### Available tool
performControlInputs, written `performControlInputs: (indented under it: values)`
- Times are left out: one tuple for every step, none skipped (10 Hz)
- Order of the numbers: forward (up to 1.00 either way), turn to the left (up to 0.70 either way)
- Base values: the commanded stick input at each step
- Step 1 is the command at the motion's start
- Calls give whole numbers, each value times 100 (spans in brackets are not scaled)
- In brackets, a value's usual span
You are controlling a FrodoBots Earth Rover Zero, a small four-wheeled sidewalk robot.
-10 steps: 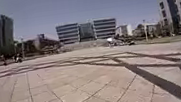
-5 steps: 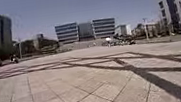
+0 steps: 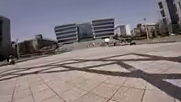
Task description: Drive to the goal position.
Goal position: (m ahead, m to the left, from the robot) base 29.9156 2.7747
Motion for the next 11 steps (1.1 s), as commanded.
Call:
performControlInputs:
  values:
    - [100,0]
    - [100,0]
    - [100,0]
    - [100,0]
    - [100,6]
    - [100,39]
    - [100,34]
    - [100,0]
    - [100,0]
    - [100,0]
    - [100,0]
